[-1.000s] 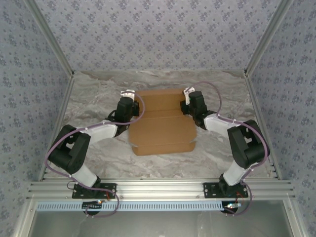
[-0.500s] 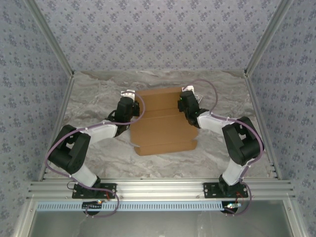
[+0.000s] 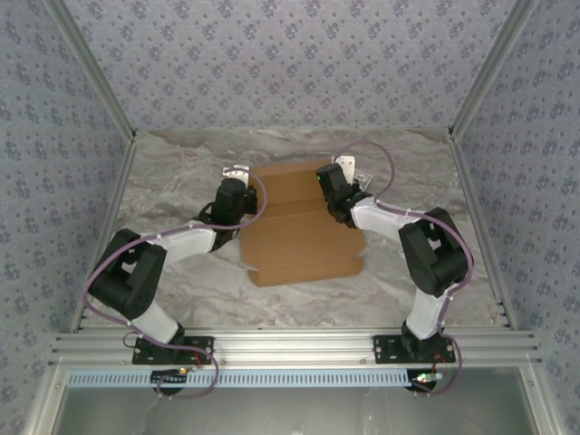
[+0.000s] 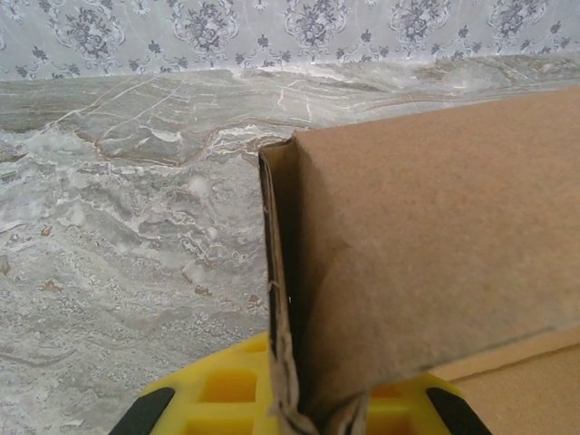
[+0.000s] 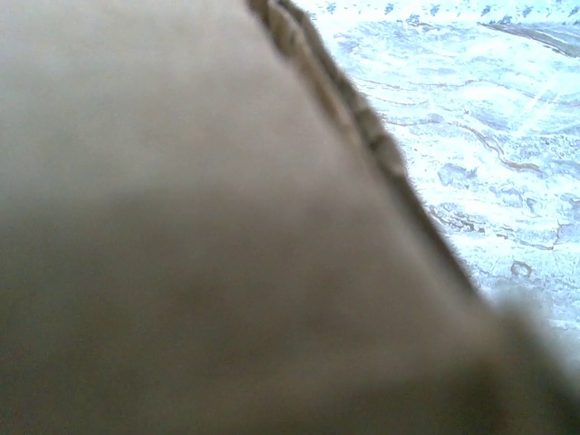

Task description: Fold the paper box

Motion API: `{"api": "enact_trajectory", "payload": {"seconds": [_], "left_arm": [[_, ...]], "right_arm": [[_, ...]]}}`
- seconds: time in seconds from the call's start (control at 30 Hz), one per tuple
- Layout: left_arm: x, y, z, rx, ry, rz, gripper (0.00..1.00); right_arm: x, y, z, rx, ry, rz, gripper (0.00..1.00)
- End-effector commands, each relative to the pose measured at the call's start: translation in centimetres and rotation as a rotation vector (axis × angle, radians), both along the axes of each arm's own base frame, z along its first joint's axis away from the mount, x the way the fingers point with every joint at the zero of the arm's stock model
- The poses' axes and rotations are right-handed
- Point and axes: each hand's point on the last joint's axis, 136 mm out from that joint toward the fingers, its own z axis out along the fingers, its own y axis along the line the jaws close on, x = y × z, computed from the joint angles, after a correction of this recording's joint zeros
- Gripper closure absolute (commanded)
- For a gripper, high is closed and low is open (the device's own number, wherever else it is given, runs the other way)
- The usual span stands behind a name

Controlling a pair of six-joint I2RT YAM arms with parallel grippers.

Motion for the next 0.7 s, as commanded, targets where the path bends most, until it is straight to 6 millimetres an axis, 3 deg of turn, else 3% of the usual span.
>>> {"api": "enact_trajectory", "payload": {"seconds": [0.0,0.3,0.67], "left_arm": [[0.0,-0.7,1.4,-0.039,-0.036,-0.022,1.0],[0.0,-0.6,1.3,-0.033,-0.037,-0.017,1.0],[0.1,-0.4,1.4,-0.025,-0.039,-0.006,1.0]], "right_arm": [[-0.2,-1.8,-0.7,-0.045,0.022,-0.077,0.76],[-1.2,0.7,-0.3,0.023,0.047,0.118,0.54],[-4.9,1.9,1.0,0.058,0.089,0.311,0.2]]}}
